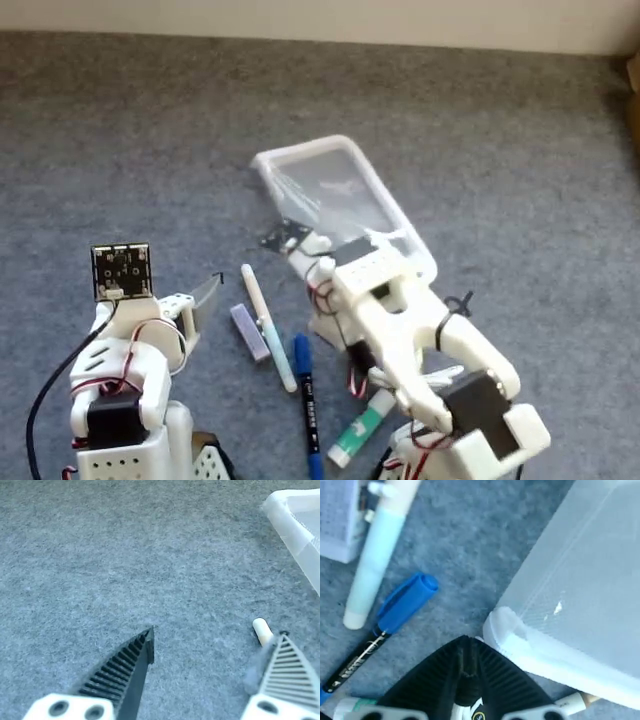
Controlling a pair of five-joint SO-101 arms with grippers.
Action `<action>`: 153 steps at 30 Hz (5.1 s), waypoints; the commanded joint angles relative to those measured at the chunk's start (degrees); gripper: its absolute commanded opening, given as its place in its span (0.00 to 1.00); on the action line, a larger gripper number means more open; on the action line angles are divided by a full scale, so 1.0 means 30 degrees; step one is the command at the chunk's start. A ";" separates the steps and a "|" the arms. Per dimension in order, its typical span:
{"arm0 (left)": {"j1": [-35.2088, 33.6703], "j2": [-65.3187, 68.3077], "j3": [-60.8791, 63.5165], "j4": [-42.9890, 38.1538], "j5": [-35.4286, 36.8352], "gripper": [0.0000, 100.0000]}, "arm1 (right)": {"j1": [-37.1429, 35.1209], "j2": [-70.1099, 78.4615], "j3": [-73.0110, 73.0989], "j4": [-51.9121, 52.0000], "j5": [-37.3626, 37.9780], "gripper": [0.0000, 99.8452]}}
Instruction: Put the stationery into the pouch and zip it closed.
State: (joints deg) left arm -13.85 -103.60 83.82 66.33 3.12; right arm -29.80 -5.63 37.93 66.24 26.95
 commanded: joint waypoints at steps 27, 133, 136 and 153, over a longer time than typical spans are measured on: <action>-0.0278 0.0190 -0.0103 -0.0440 0.0176 0.34 | 0.0571 -0.4469 -0.0337 0.3004 -0.3839 0.15; 0.5172 0.0190 -0.4615 0.1084 0.3487 0.40 | -0.4264 -0.7604 -1.0799 0.7985 -0.4894 0.01; 0.5172 0.0190 -0.4293 0.0996 0.3458 0.40 | -0.4264 -0.7634 -1.0799 0.7985 -0.4923 0.01; 0.5114 0.0190 -0.3033 -0.0586 0.2842 0.22 | -0.4293 -0.7634 -1.0711 0.8103 -0.4806 0.01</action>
State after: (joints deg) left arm 2.59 -103.78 74.68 66.24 12.44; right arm -42.29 -25.85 6.02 91.82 11.82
